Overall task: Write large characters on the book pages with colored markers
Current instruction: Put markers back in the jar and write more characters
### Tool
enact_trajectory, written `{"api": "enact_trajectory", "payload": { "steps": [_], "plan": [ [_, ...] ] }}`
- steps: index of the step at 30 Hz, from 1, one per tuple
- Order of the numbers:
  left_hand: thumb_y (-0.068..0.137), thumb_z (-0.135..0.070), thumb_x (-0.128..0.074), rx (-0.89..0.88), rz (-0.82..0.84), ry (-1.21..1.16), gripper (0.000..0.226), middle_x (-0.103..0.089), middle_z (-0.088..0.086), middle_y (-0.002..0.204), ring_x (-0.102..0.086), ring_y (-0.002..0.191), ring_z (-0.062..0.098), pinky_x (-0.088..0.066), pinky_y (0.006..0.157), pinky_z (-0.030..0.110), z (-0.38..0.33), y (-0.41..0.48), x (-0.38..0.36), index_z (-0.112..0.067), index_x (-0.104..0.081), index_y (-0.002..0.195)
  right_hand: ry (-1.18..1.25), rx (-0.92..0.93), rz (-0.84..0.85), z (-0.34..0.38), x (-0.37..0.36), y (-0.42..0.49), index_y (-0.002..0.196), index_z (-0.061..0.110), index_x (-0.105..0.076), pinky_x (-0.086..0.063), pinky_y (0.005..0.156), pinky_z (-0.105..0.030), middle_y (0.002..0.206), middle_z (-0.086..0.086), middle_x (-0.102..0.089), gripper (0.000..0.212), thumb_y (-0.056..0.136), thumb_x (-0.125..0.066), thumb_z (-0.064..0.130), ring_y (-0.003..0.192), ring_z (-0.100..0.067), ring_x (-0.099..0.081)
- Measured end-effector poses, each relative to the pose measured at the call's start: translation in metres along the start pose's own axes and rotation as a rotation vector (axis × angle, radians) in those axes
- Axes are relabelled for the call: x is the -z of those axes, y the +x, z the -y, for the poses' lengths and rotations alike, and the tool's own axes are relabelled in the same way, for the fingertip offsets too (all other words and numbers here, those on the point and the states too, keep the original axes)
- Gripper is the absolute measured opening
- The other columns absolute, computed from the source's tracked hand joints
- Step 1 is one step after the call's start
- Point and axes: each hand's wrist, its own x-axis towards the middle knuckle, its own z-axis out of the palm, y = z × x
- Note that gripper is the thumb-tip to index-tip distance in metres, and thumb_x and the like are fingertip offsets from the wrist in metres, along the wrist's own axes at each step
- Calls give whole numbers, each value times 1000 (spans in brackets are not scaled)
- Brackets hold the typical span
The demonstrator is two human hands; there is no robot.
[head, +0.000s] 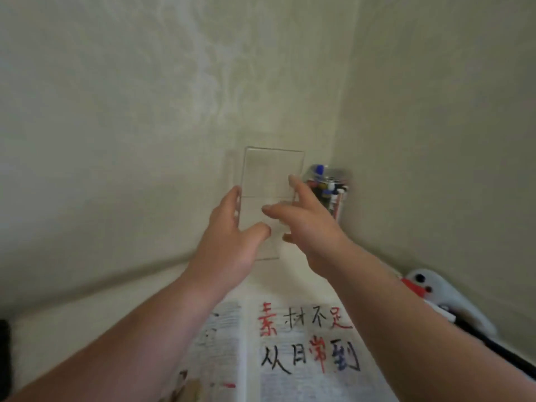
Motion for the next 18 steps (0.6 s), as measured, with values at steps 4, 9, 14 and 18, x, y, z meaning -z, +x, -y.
{"api": "enact_trajectory", "payload": {
  "steps": [4, 9, 14, 18],
  "plan": [
    [60, -39, -66, -56, 82, 72, 88, -54, -8, 141, -57, 124, 5, -48, 107, 36, -6, 47, -43, -41, -40, 144, -29, 21, -133, -11, 44, 32, 98, 52, -47, -48, 63, -12, 83, 25, -69, 53, 90, -69, 4, 72, 8, -66],
    [67, -16, -70, 16, 51, -60, 46, -72, -6, 104, -71, 90, 4, -57, 82, 31, 16, 63, -89, -38, -59, 106, -183, -132, -182, -36, 64, 59, 123, 43, -56, -54, 65, -29, 105, 8, -71, 53, 79, -70, 18, 86, -16, -69],
    [63, -38, -71, 35, 21, 75, 98, -47, 4, 147, -50, 134, 15, -42, 113, 44, 55, 55, -108, -31, -32, 152, -522, -96, -206, -74, 72, 69, 103, 29, -58, -55, 92, -40, 110, -1, -71, 26, 79, -66, 24, 103, -23, -68],
    [77, -18, -74, 54, -6, 164, 89, -41, 6, 148, -47, 134, 17, -39, 115, 43, 49, 49, -108, -20, -30, 154, -740, -91, -293, -71, 86, 53, 96, 21, -60, -50, 75, -31, 96, -2, -69, 22, 87, -71, 38, 89, -22, -65]
  ]
}}
